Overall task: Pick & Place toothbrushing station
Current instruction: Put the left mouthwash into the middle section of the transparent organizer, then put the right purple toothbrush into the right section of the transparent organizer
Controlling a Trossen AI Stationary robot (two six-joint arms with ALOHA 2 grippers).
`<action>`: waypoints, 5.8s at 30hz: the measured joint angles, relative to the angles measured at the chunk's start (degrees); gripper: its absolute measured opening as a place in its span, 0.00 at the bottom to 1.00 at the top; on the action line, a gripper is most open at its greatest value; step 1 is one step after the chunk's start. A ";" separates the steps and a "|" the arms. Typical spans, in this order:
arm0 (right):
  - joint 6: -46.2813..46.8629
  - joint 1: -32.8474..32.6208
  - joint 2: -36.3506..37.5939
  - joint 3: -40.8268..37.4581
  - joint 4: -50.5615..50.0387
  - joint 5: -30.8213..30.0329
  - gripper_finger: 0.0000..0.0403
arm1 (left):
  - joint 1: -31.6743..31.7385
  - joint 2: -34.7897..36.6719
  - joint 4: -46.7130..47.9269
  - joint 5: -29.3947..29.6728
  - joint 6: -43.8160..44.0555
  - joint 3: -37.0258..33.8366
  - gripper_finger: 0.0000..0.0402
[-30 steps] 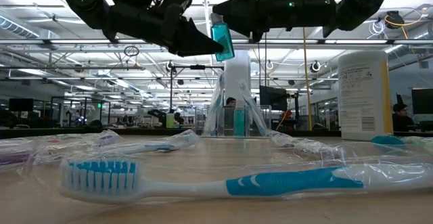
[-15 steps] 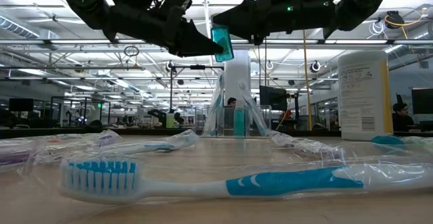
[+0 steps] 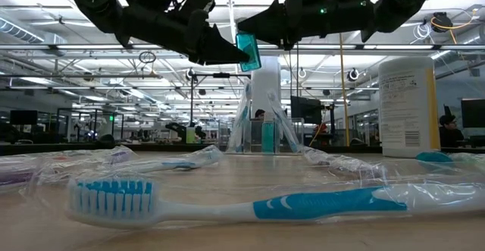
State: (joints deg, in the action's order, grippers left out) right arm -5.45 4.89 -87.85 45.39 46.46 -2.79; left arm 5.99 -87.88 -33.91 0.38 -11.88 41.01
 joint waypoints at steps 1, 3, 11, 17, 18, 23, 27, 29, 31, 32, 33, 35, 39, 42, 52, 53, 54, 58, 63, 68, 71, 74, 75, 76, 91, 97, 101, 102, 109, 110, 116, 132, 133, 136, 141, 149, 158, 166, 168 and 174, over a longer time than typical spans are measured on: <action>0.03 0.00 0.00 0.00 0.00 -0.01 0.25 | 0.00 0.00 0.01 0.07 0.02 0.00 0.21; 0.13 0.00 0.00 0.00 -0.07 -0.04 0.25 | -0.02 0.00 0.38 0.10 0.02 0.00 0.21; 0.06 0.02 -0.07 0.00 -1.11 -0.31 0.25 | -0.06 0.04 2.21 2.49 -3.51 0.02 0.21; -0.30 0.71 -0.04 0.01 -2.31 -1.01 0.25 | -0.04 0.04 2.60 5.64 -6.15 0.02 0.26; 0.03 0.86 -0.04 0.02 -2.41 -1.00 0.25 | -0.04 0.04 2.62 5.74 -6.19 0.02 0.28; 0.44 1.32 -0.06 0.02 -4.48 -3.00 0.25 | 0.00 0.04 4.57 6.83 -6.18 0.02 0.44; 0.40 1.47 -0.07 0.00 -7.52 -9.88 0.25 | 0.05 0.04 8.98 10.90 -5.88 0.02 0.54; 0.50 1.55 -0.07 0.00 -8.22 -12.87 0.25 | 0.05 0.04 12.80 12.45 -5.35 0.02 0.57; 1.25 1.61 -0.04 0.00 -8.45 -15.65 0.25 | 0.05 0.04 15.64 13.03 -3.50 0.02 0.59; 1.67 1.74 -0.04 0.00 -8.65 -17.17 0.25 | 0.05 0.04 16.73 13.01 -2.58 0.02 0.60; 1.97 1.84 -0.04 -0.05 -8.66 -18.28 0.25 | 0.05 0.04 17.74 12.86 -2.32 0.02 0.60; 3.30 2.29 -0.04 -0.57 -7.65 -19.60 0.25 | 0.05 0.04 19.15 11.60 -2.68 0.02 0.60; 7.66 3.92 -0.04 -2.84 -1.99 -19.93 0.25 | -0.02 0.04 17.94 11.15 -1.45 0.02 0.60; 9.66 4.70 -0.97 -3.92 2.72 -19.95 0.25 | 0.00 0.04 16.70 11.16 0.22 0.02 0.60; 9.32 5.30 -12.91 -1.21 14.41 -24.82 0.25 | -0.02 0.04 16.33 11.13 0.58 0.02 0.60; 9.72 5.49 -13.63 -0.90 14.52 -26.00 0.25 | -0.04 0.04 16.34 11.11 0.66 0.02 0.60; 10.27 5.64 -14.28 -0.65 14.54 -27.37 0.25 | -0.04 0.04 16.40 11.11 0.66 0.02 0.60; 10.62 5.66 -16.56 0.31 14.13 -28.80 0.25 | -0.10 0.04 16.50 10.94 0.87 0.02 0.60; 10.99 5.55 -16.41 0.37 14.19 -29.09 0.25 | -0.08 0.04 16.48 8.32 2.19 0.02 0.60; 13.75 5.70 -16.41 0.39 11.43 -30.47 0.25 | -0.10 0.04 16.44 7.36 2.02 0.02 0.60; 14.74 6.00 -16.55 0.37 9.53 -31.08 0.25 | -0.08 0.04 16.26 7.37 2.21 0.02 0.60; 15.37 5.99 -16.39 0.37 9.94 -31.35 0.25 | -0.08 0.04 16.13 7.37 2.15 0.02 0.60; 15.64 5.98 -16.39 0.37 9.64 -31.35 0.25 | -0.08 0.04 15.92 7.37 2.16 0.02 0.60; 16.13 5.95 -16.42 0.37 9.26 -31.38 0.25 | -0.08 0.04 15.74 7.37 2.16 0.02 0.60; 16.81 6.43 -21.38 2.96 8.07 -31.68 0.25 | -0.07 0.04 15.63 7.39 3.16 0.02 0.60; 18.40 7.16 -21.47 3.28 4.72 -33.35 0.25 | -0.06 0.04 15.65 7.39 3.19 0.02 0.60; 18.27 7.15 -21.49 3.30 4.74 -33.18 0.25 | -0.06 0.04 15.65 7.41 3.21 0.02 0.60; 18.22 7.17 -21.49 3.30 4.64 -33.16 0.25 | -0.07 0.04 15.65 7.41 3.21 0.02 0.60; 17.62 7.19 -21.42 3.30 3.75 -33.05 0.31 | -0.06 0.04 15.65 7.41 3.19 0.02 0.60; 17.59 7.18 -21.43 3.30 3.70 -33.04 0.32 | -0.07 0.04 15.65 7.41 3.19 0.02 0.60; 16.60 7.17 -21.44 3.30 3.54 -33.00 0.37 | -0.07 0.04 15.65 7.43 3.19 0.02 0.60; 10.01 6.34 -19.85 3.13 7.08 -33.00 0.37 | -0.08 0.04 15.67 7.43 3.19 0.02 0.60; 9.53 6.22 -19.34 3.13 7.02 -32.98 0.37 | -0.08 0.04 15.67 7.43 3.19 0.02 0.60; 8.81 5.43 -17.72 3.13 6.89 -32.96 0.37 | -0.10 0.04 15.67 7.43 3.54 0.02 0.60; 6.61 3.31 -13.38 3.13 5.56 -32.93 0.37 | -0.10 0.04 16.02 7.05 4.48 0.02 0.60; 7.39 -0.32 -4.02 3.13 -7.03 -29.69 0.37 | -0.78 0.02 19.14 0.07 10.69 0.00 0.60; 20.23 -4.19 4.77 3.13 -21.55 -17.86 0.37 | -2.78 0.04 23.30 -0.83 12.13 0.00 0.60; 19.44 -11.62 6.49 3.13 -16.56 -16.52 0.34 | -1.23 10.71 37.27 -1.86 19.70 0.00 0.60; 18.60 -13.06 6.51 3.15 -14.87 -16.69 0.34 | -0.65 15.45 41.79 -1.87 19.98 0.00 0.60; 18.18 -15.99 6.54 4.64 -17.24 -21.66 0.34 | 1.20 30.49 50.87 -1.81 19.09 0.00 0.60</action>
State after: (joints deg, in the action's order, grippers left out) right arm 12.73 -11.11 -81.32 50.02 29.21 -24.46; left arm 7.20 -57.38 16.96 -1.43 7.21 41.01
